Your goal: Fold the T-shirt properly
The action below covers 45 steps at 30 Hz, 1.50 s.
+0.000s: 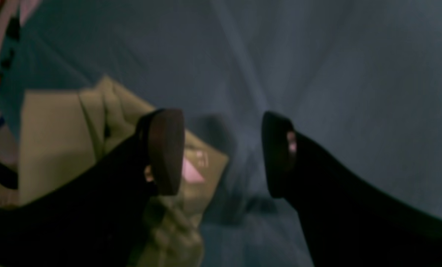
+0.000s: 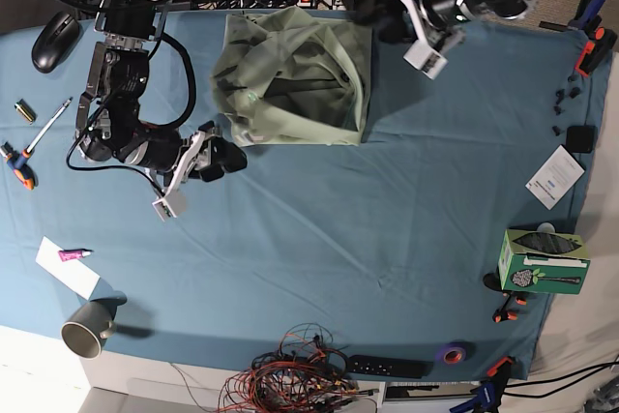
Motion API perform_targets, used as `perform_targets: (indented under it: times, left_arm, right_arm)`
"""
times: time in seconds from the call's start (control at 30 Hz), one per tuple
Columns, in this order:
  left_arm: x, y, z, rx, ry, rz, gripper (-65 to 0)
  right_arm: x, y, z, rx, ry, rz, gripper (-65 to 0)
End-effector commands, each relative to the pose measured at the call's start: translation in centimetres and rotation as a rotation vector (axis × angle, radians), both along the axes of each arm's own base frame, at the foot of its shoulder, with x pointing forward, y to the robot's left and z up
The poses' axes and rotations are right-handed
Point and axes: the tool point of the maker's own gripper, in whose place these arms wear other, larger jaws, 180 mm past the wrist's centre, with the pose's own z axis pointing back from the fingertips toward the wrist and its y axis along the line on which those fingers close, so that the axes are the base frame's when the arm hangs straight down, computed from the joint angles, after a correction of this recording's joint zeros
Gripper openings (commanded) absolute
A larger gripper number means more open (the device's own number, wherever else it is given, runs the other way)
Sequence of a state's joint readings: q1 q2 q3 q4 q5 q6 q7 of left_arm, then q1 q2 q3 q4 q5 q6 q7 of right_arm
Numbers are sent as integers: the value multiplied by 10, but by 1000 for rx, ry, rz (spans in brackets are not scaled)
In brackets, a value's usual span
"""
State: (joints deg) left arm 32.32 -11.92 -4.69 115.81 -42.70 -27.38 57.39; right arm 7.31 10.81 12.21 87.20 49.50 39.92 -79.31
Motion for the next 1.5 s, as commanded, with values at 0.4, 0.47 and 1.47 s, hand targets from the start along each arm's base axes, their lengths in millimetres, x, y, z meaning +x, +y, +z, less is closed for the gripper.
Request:
perform_targets:
  times: [0.4,0.47,1.47]
  left_arm:
    - [13,-2,-4,12,-46,38,-332]
    - [14,-2,-4,11,-48,38,-332]
    - [29,0,-16,3,-30,48,-650]
  right_arm:
    - [3,8,13,48,-37,23,-319]
    - [1,13,12,46,-31,42,-320]
    - [-13,42,-11,-63,21,180,-650]
